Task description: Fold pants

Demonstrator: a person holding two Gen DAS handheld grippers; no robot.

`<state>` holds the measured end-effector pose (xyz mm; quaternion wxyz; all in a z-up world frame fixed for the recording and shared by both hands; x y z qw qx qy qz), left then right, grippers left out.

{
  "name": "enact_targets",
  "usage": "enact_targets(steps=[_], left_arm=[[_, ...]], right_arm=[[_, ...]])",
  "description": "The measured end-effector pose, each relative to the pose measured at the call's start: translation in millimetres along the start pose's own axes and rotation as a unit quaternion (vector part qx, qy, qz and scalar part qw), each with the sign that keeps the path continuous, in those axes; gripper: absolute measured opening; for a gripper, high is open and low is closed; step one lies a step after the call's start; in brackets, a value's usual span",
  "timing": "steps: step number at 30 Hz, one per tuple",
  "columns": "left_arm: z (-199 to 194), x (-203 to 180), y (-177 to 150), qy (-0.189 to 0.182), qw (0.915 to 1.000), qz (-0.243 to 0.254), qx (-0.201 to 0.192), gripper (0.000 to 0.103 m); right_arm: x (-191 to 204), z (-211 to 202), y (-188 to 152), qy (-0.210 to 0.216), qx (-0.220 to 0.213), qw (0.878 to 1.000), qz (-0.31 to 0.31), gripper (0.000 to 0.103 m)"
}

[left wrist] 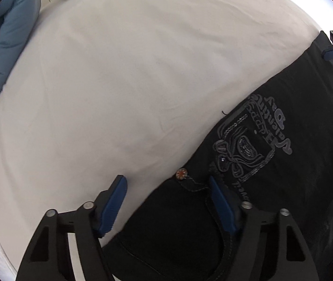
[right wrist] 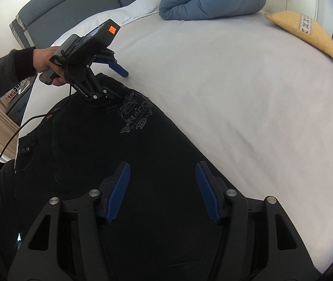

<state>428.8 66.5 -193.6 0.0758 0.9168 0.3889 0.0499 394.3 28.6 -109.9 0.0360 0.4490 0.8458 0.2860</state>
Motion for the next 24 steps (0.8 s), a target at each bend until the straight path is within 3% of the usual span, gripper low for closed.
enact_targets(steps=[1,3,6,8,11,15,17,20,24], left_arm=[[-1,-3,1,-0.010,0.9999,0.001,0.003,0.056],[-6,-12,5,-0.009,0.9998,0.016,0.004,0.028],[-18,-28,0,0.020,0.9992,0.032,-0.017,0.012],[-34,-33,-4,0.038,0.9975,0.033,-0.049,0.010],[-62,-41,-17,0.036,0.9946,0.035,-0.090,0.009],[-88,-42,-34,0.042,0.9913,0.050,-0.115,0.006],[-87,-41,-21,0.044,0.9897,0.056,-0.124,0.006],[-90,-43,-32,0.042,0.9890,0.058,-0.129,0.006],[-85,-42,-41,0.045,0.9881,0.060,-0.134,0.006]], right_arm=[[-1,3,2,0.001,0.002,1.000,-0.002,0.057],[-2,8,7,0.001,0.008,1.000,-0.007,0.050],[3,19,20,-0.004,0.018,1.000,-0.018,0.050],[8,25,29,-0.003,0.024,0.999,-0.024,0.050],[15,34,40,-0.004,0.031,0.999,-0.041,0.050],[17,50,51,-0.005,0.054,0.997,-0.058,0.050],[16,56,53,-0.009,0.064,0.996,-0.063,0.050],[14,67,54,-0.013,0.087,0.994,-0.071,0.050],[10,74,52,-0.017,0.111,0.991,-0.068,0.021]])
Point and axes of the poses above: each gripper's, at about its wrist camera, not at the fingertips, and z roughly the way its jaws point, x to its left, y to its top, the point moved 6 cm from there along z, roughly the way its jaws point, and after that the axes turned 1 degree about z, right-handed, at the moved point
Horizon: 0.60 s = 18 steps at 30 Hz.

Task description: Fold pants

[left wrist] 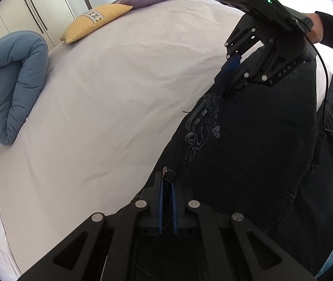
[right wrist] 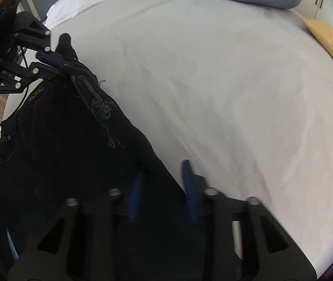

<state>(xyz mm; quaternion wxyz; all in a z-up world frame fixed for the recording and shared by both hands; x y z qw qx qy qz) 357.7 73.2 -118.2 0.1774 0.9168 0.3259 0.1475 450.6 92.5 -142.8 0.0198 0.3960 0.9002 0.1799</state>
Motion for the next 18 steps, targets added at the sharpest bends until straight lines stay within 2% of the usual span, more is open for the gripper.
enact_targets(steps=[2,7,11,13,18], left_arm=[[3,2,0,0.001,1.0000,-0.001,-0.003,0.006],[-3,-5,-7,0.007,0.9999,-0.009,-0.012,0.006],[-16,-16,-16,0.009,0.9997,-0.011,-0.017,0.006],[-23,-24,-21,0.006,0.9997,-0.012,-0.020,0.006],[-37,-46,-39,0.003,0.9997,-0.012,-0.020,0.006]], right_arm=[[5,1,-1,0.005,0.001,1.000,0.003,0.009],[8,-11,-6,-0.006,-0.013,1.000,0.020,0.004],[16,-27,-12,-0.006,-0.045,0.996,0.074,0.002],[27,-35,-22,0.010,-0.061,0.991,0.122,0.002],[55,-31,-37,0.078,-0.097,0.963,0.238,0.002]])
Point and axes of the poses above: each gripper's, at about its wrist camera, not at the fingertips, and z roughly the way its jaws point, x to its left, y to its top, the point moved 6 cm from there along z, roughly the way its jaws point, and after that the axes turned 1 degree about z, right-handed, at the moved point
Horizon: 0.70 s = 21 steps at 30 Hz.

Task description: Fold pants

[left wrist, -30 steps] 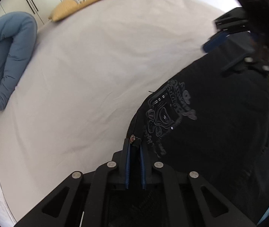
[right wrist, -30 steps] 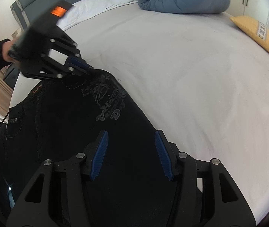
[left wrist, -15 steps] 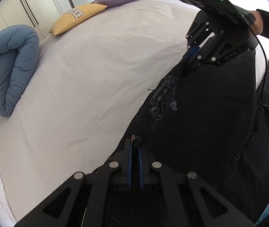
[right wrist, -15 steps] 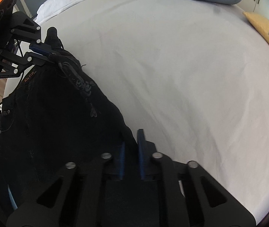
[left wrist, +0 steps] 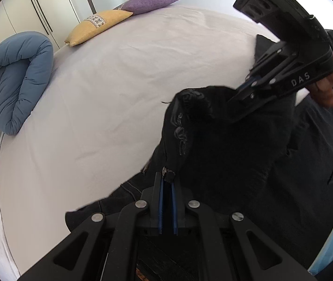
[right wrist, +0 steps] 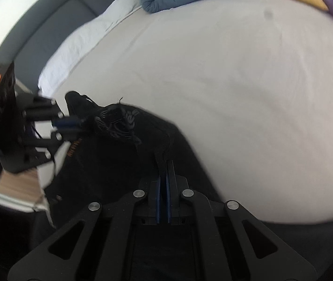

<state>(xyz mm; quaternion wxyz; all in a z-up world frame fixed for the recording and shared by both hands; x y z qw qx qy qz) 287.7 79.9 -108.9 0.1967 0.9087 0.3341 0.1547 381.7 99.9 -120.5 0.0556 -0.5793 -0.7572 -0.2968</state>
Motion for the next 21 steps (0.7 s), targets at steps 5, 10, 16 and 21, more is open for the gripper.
enact_targets(steps=[5,10,16,21], left_arm=[[-24,-32,-32,-0.008,1.0000,0.003,0.002,0.005],[-45,-62,-75,0.001,0.9998,0.013,0.013,0.005],[-50,-103,-124,-0.007,0.9989,0.032,0.034,0.005],[-50,-132,-157,-0.006,0.9969,0.061,0.048,0.006]], right_arm=[[28,0,-48,0.026,0.002,0.999,0.023,0.002],[55,-28,-94,-0.023,-0.002,0.999,-0.029,0.002],[113,-43,-167,-0.129,0.015,0.977,-0.170,0.002],[144,-33,-226,-0.192,0.025,0.953,-0.232,0.002]])
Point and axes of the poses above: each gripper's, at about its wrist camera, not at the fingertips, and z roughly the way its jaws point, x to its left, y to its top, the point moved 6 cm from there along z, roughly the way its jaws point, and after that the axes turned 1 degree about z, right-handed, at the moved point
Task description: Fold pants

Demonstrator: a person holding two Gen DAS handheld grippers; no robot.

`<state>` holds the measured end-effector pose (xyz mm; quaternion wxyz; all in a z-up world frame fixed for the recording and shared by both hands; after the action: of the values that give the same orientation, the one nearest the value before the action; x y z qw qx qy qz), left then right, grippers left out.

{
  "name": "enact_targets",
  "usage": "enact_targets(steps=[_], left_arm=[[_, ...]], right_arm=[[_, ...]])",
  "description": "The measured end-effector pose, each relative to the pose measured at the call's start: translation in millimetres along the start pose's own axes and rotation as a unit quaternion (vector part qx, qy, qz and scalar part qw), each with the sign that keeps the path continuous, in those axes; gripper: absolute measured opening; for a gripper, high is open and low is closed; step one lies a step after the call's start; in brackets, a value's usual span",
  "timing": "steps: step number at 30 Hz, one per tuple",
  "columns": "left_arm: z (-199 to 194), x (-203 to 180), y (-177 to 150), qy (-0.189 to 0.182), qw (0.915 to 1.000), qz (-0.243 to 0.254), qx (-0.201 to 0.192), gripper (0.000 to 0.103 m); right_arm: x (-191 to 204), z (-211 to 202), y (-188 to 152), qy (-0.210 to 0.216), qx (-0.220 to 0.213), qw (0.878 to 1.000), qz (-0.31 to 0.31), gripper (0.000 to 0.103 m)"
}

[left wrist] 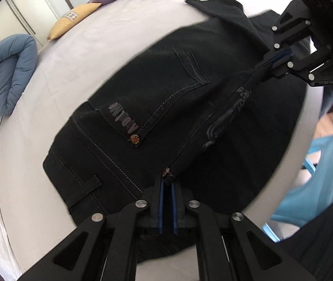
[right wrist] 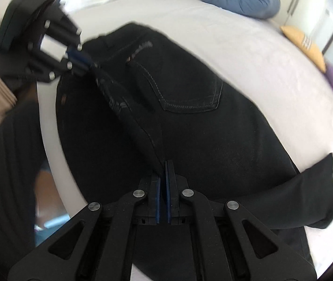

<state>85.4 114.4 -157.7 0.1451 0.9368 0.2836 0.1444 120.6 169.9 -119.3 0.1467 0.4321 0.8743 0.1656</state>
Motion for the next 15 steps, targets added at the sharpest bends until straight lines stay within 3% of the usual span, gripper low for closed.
enact_targets(steps=[9,15], left_arm=[[5,-10,-23,0.020,0.9994,0.028,0.003,0.006],[3,-22,-40,0.029,0.9985,0.047,0.002,0.006]], right_arm=[[77,0,-11,-0.066,0.011,0.995,-0.075,0.002],[80,0,-10,-0.083,0.012,0.993,-0.086,0.002]])
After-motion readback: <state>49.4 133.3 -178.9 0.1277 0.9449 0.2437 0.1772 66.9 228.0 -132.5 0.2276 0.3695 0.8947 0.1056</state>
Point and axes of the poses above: each gripper's, at about its wrist camera, not at the fingertips, and z roughly the way its jaws point, x to its left, y to its top, the point moved 6 cm from there along z, roughly the way its jaws point, and after that the axes turned 1 degree about z, right-handed, at the moved point
